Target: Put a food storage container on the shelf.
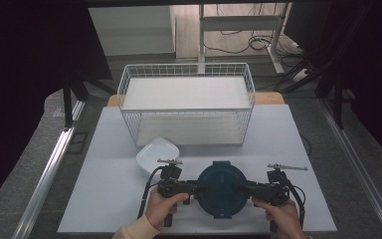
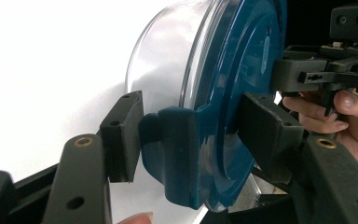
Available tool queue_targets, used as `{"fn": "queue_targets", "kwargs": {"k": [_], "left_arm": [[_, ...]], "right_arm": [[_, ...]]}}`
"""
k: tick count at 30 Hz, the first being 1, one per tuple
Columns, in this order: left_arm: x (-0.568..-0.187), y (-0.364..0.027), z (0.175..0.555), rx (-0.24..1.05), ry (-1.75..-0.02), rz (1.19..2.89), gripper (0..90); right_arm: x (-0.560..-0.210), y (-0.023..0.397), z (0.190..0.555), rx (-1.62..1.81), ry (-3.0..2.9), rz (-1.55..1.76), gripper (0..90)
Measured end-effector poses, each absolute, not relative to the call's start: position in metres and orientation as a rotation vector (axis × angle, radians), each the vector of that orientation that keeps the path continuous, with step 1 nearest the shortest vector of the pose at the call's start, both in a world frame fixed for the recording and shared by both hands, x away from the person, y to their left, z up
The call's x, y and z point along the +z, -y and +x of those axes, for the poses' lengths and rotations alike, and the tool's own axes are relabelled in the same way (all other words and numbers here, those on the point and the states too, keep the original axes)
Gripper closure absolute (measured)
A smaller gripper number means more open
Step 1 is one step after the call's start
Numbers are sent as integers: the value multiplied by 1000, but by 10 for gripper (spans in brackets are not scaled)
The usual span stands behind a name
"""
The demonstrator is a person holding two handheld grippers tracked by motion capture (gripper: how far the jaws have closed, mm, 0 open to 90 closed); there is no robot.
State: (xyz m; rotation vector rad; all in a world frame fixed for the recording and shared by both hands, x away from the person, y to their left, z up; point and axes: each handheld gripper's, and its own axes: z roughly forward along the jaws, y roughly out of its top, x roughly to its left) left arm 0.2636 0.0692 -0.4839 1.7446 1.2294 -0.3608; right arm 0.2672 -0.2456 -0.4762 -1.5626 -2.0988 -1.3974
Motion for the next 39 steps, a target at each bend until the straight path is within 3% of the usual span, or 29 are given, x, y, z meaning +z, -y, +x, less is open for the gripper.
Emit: {"fn": "queue_targets", "kwargs": {"k": [22, 39], "left_arm": [[-463, -80, 264, -321, -1181, 1747, 418], [-423, -92, 278, -269, -1156, 1754, 414]], "right_arm": [[-453, 236, 268, -1457, 2168, -1503, 366], [-420, 225, 279, -1526, 2182, -1469, 371]]}}
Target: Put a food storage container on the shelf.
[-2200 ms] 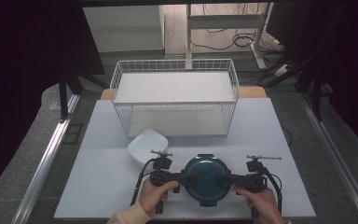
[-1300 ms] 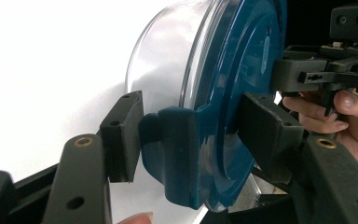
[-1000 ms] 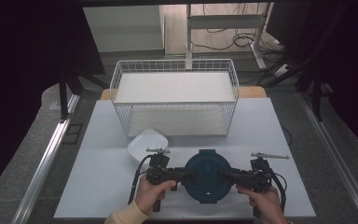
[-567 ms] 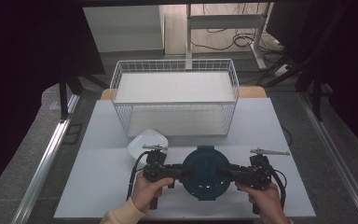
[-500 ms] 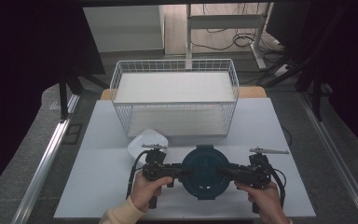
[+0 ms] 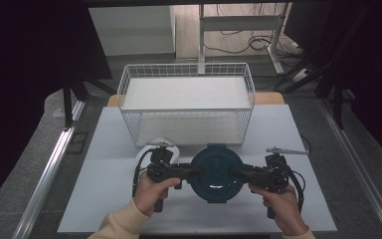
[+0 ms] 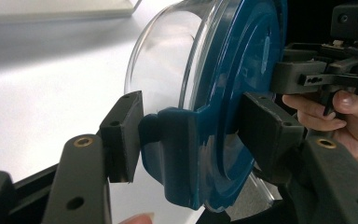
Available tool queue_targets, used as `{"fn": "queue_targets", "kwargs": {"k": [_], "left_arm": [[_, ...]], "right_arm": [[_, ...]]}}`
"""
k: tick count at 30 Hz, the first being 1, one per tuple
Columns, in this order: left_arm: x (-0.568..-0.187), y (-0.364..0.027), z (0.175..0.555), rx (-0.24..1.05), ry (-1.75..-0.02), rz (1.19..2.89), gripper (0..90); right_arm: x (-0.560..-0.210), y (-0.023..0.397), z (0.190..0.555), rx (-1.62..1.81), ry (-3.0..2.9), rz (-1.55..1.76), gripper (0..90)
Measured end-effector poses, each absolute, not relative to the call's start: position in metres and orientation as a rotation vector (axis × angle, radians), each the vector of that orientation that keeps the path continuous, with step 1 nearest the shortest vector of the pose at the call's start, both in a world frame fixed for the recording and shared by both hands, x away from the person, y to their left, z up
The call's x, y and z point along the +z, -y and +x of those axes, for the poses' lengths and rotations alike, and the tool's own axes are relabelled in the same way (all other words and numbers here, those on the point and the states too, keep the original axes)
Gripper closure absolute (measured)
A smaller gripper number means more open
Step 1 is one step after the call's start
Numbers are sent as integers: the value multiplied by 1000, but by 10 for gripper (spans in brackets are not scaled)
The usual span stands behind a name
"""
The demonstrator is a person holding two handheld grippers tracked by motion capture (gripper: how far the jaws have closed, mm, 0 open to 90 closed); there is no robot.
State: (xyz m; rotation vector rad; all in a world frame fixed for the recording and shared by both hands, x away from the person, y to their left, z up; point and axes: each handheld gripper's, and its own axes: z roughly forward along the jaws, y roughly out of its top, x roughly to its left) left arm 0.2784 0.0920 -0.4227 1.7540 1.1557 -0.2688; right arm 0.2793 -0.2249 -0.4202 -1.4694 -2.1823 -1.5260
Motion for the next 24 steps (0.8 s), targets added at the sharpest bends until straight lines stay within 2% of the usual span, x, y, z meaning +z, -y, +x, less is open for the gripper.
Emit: {"fn": "queue_targets", "kwargs": {"k": [24], "left_arm": [[-384, -109, 301, -246, -1124, 1744, 417]], "right_arm": [[-373, 208, 306, -1568, 2246, -1426, 371]]}}
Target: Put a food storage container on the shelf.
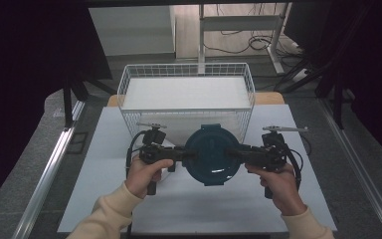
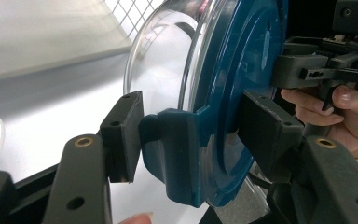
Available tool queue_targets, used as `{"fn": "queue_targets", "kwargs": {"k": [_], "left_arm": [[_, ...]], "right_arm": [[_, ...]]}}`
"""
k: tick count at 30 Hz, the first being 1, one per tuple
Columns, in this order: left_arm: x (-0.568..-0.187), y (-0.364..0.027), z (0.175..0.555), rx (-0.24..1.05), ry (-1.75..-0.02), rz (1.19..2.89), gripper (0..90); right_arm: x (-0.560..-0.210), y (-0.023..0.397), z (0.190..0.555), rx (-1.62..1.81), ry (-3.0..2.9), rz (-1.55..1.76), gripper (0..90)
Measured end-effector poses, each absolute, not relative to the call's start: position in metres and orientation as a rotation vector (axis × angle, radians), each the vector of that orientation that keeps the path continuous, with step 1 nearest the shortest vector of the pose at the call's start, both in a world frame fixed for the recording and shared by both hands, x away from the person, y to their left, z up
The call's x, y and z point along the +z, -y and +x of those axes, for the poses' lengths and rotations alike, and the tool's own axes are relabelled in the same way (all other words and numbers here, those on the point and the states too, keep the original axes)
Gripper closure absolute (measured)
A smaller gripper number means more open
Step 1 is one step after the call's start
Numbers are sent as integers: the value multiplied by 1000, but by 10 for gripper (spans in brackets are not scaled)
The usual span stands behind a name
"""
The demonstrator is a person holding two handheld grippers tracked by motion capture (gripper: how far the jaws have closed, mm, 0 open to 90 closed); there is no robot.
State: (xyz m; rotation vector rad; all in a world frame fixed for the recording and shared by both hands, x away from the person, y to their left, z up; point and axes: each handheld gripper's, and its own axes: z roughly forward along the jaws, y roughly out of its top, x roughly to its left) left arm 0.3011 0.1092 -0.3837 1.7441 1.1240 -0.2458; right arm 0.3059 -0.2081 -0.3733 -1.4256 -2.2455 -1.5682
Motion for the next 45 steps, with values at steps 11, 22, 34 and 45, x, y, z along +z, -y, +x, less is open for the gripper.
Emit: {"fn": "queue_targets", "kwargs": {"k": [11, 22, 34, 45], "left_arm": [[-368, -116, 310, -224, -1116, 1741, 417], [-356, -125, 318, -217, -1121, 1726, 417], [-342, -134, 326, -190, -1118, 1716, 419], [-330, -141, 341, -195, -1117, 1710, 420]], "right_arm": [[-358, 201, 316, -1594, 2253, -1407, 371], [-344, 192, 328, -1595, 2271, -1388, 371], [-329, 183, 342, -1611, 2284, -1354, 371], [-317, 176, 356, -1617, 2301, -1341, 371]]}}
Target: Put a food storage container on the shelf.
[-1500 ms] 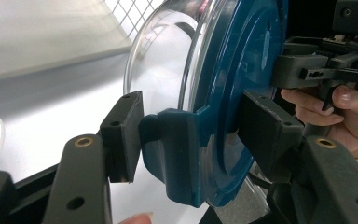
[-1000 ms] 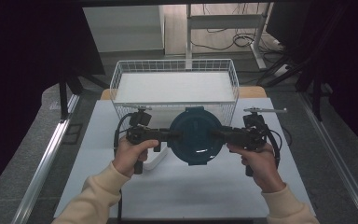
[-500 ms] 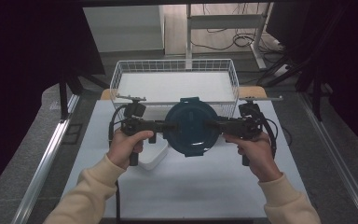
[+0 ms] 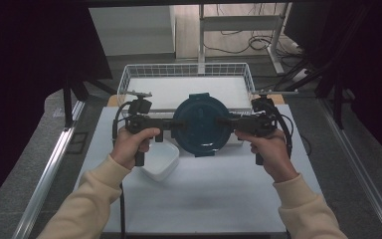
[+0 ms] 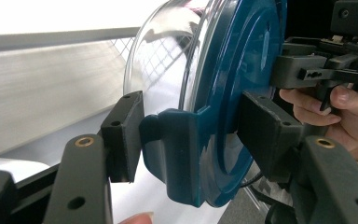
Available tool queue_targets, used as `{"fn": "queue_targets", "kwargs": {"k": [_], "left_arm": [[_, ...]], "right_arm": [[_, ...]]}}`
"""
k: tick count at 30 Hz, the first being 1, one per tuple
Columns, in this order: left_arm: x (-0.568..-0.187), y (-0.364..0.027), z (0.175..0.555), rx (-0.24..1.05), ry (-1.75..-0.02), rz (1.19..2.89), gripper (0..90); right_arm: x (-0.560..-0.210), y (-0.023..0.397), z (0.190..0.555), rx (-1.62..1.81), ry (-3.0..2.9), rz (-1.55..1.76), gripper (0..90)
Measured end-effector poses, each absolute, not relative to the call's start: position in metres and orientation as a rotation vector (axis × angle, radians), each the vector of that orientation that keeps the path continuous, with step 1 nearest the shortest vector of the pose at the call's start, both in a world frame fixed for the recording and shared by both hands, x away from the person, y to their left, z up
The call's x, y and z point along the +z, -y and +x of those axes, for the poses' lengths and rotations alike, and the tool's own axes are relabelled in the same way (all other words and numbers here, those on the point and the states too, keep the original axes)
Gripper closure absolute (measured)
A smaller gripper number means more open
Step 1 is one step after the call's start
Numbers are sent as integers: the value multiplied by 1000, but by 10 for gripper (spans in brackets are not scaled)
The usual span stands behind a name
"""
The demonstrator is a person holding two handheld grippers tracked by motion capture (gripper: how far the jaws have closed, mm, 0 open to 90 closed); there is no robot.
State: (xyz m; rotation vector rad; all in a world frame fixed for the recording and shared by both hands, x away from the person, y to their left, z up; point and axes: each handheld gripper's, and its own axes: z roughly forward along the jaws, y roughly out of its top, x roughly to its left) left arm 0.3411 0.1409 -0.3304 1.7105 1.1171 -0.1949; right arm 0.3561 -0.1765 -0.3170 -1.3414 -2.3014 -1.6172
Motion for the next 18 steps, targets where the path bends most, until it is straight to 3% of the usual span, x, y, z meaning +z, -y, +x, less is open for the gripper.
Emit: {"fn": "queue_targets", "kwargs": {"k": [18], "left_arm": [[-309, -153, 359, -189, -1120, 1703, 419]], "right_arm": [[-297, 165, 375, -1622, 2310, -1323, 373]]}}
